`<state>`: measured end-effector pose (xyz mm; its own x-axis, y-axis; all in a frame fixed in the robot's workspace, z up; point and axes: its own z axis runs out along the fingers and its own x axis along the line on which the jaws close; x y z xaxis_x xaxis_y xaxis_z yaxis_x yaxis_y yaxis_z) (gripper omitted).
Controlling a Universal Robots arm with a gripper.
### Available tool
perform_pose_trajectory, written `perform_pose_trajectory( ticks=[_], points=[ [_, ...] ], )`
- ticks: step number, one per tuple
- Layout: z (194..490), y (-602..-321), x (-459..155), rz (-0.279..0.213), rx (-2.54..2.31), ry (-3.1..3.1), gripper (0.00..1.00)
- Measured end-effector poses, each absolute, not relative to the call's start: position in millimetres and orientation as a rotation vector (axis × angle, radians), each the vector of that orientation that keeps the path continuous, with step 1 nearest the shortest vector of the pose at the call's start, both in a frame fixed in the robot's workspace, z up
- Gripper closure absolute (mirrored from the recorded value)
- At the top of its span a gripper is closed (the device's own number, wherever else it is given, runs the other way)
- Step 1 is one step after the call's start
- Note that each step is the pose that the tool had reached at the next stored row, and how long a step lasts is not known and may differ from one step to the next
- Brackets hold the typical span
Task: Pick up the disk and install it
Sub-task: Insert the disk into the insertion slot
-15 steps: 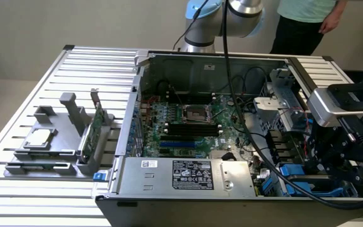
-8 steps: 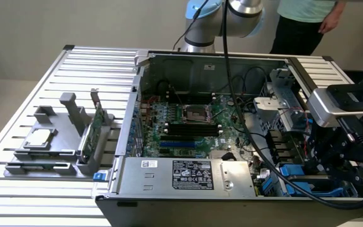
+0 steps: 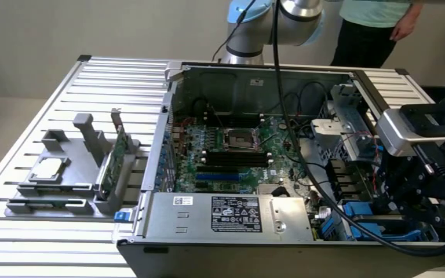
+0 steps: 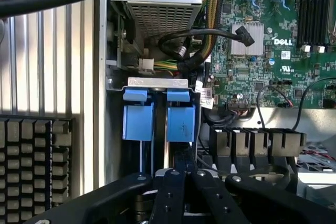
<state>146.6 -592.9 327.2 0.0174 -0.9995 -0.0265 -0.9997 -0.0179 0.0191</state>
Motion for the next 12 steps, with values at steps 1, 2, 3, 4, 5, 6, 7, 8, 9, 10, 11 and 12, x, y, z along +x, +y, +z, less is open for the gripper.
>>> perform_pose_trajectory(
  ticks=[1, 2, 3, 4, 5, 6, 7, 8, 9, 10, 11, 12],
  points=[
    [328.5, -592.9, 146.6, 0.052, -2.237, 2.197, 0.89],
    [330.6, -593.0, 146.5, 0.053, -2.237, 2.198, 0.89],
    [334.0, -593.0, 146.5, 0.053, -2.237, 2.198, 0.89],
    [337.6, -593.0, 146.5, 0.053, -2.238, 2.199, 0.89],
    [340.3, -593.0, 146.5, 0.054, -2.238, 2.199, 0.89],
    [343.3, -593.0, 146.6, 0.054, -2.238, 2.199, 0.89],
    [345.2, -593.0, 146.6, 0.055, -2.238, 2.199, 0.89],
    [347.7, -593.0, 146.5, 0.055, -2.238, 2.200, 0.89],
    [350.4, -593.0, 146.5, 0.055, -2.239, 2.200, 0.89],
    [352.8, -593.0, 146.6, 0.055, -2.239, 2.200, 0.89],
    [354.7, -592.9, 146.6, 0.055, -2.239, 2.200, 0.89],
    [356.6, -592.9, 146.6, 0.055, -2.239, 2.199, 0.89]
  ],
)
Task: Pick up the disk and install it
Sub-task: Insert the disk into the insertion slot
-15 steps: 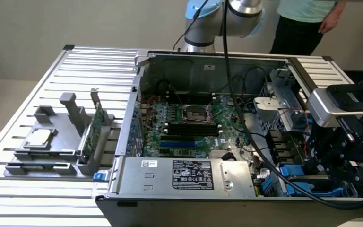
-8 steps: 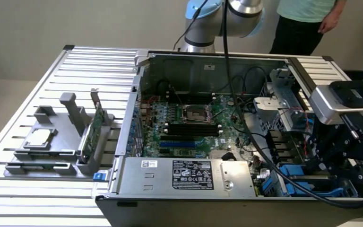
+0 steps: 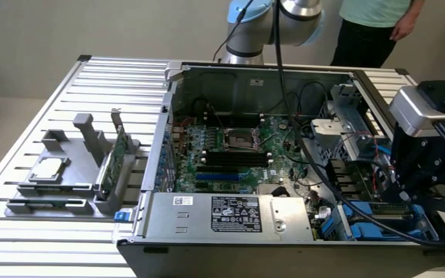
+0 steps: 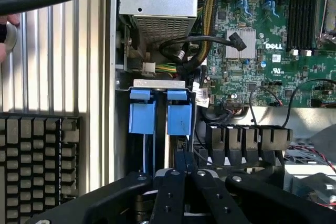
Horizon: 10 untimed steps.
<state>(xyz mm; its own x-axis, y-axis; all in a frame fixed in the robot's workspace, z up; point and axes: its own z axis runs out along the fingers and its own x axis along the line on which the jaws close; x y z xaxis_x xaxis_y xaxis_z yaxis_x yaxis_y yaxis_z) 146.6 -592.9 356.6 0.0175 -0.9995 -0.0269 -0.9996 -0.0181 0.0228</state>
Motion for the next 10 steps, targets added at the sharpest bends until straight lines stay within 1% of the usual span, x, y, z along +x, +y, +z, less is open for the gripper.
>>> perform_pose_trajectory(
  ticks=[6, 8, 9, 10],
  points=[
    [363.7, -592.7, 146.6, 0.055, -2.251, 2.187, 0.88],
    [365.0, -592.7, 146.7, 0.055, -2.256, 2.182, 0.76],
    [365.2, -592.7, 146.8, 0.056, -2.258, 2.180, 0.76],
    [365.3, -592.6, 147.0, 0.056, -2.260, 2.179, 0.70]
  ],
)
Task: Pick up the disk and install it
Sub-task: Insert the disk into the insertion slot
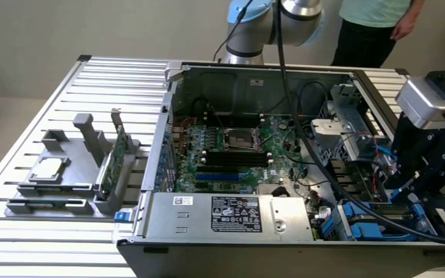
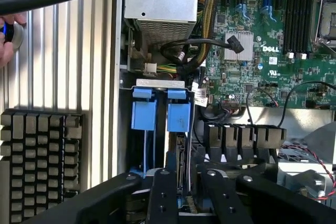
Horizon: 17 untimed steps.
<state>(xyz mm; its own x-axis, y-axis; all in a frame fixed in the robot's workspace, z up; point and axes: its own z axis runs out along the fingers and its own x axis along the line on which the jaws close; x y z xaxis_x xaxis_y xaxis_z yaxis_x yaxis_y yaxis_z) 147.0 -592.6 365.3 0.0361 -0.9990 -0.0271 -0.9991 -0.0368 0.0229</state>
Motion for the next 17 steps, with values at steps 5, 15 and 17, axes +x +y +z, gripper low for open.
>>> perform_pose_trajectory(
  ticks=[5, 15, 17],
  points=[
    [365.5, -592.2, 152.5, 0.055, -2.255, 2.183, 0.63],
    [365.4, -592.1, 155.6, 0.055, -2.130, 2.303, 0.63],
    [365.4, -592.1, 155.6, 0.055, -2.089, 2.340, 0.63]
  ],
)
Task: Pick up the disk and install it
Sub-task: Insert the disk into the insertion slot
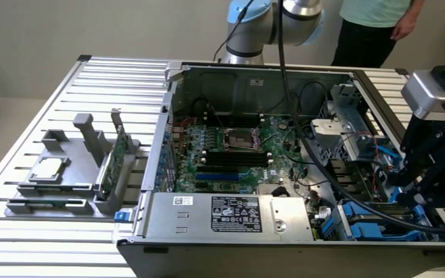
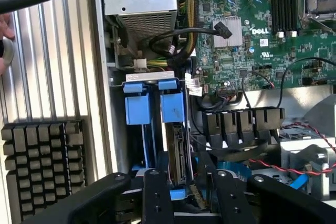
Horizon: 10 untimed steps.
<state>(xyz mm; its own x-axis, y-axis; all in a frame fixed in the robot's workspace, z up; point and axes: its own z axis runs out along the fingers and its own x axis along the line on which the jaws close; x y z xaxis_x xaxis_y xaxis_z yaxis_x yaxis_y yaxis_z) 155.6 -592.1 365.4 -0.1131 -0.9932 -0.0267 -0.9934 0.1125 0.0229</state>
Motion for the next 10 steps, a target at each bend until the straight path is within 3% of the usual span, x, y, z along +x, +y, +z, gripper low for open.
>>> perform_pose_trajectory(
  ticks=[10],
  points=[
    [365.4, -592.1, 155.6, 0.054, -1.875, 2.510, 0.63]
  ],
)
